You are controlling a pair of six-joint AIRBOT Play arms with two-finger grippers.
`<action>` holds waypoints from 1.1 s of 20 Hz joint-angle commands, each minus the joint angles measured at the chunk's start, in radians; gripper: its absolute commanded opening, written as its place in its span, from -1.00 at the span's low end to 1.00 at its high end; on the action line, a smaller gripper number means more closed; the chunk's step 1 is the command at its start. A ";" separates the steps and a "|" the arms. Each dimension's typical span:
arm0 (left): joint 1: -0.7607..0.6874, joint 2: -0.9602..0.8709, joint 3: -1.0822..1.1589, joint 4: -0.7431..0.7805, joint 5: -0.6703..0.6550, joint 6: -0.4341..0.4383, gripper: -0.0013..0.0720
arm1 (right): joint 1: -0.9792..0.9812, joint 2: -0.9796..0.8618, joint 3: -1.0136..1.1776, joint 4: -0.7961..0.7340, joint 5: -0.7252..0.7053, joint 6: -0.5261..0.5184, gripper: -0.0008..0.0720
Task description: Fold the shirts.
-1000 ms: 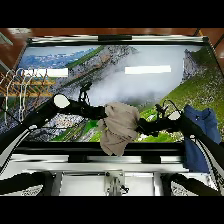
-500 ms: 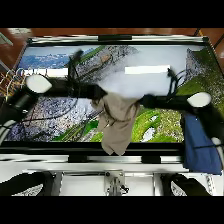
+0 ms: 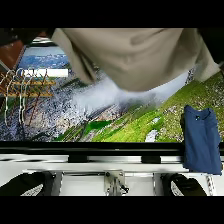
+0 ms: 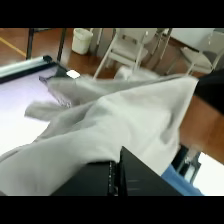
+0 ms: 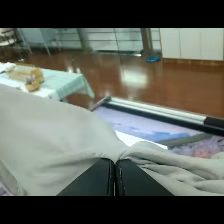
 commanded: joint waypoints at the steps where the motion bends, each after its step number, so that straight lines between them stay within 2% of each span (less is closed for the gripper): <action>1: 0.000 0.002 0.007 0.175 -0.331 -0.096 -0.85 | 0.000 0.011 0.055 -0.077 0.294 0.106 -0.80; 2: 0.000 0.000 -0.029 0.234 -0.391 -0.106 -0.85 | 0.000 -0.007 0.054 -0.118 0.422 0.140 -0.80; 4: 0.000 0.000 -0.145 0.296 -0.419 -0.106 -0.85 | 0.000 -0.045 0.018 -0.167 0.626 0.172 -0.80; 7: -0.004 0.000 -0.410 0.304 -0.416 -0.106 -0.85 | 0.000 -0.047 -0.220 -0.172 0.667 0.174 -0.80; 9: -0.007 0.000 -0.599 0.303 -0.357 -0.106 -0.85 | 0.000 -0.048 -0.436 -0.173 0.549 0.120 -0.80; 12: 0.006 -0.011 -0.798 0.303 -0.166 -0.122 -0.85 | 0.000 -0.110 -0.656 -0.161 0.224 0.045 -0.80; 14: 0.028 -0.037 -0.824 0.301 -0.089 -0.163 -0.85 | 0.000 -0.213 -0.665 -0.125 0.108 0.014 -0.80; 17: 0.059 -0.077 -0.824 0.284 0.087 -0.192 -0.85 | 0.000 -0.366 -0.653 0.075 -0.063 -0.080 -0.80; 19: 0.064 -0.115 -0.824 0.276 0.198 -0.191 -0.85 | 0.000 -0.469 -0.620 0.203 -0.134 -0.124 -0.80; 22: 0.066 -0.195 -0.824 0.260 0.333 -0.208 -0.85 | 0.004 -0.597 -0.562 0.356 -0.190 -0.128 -0.80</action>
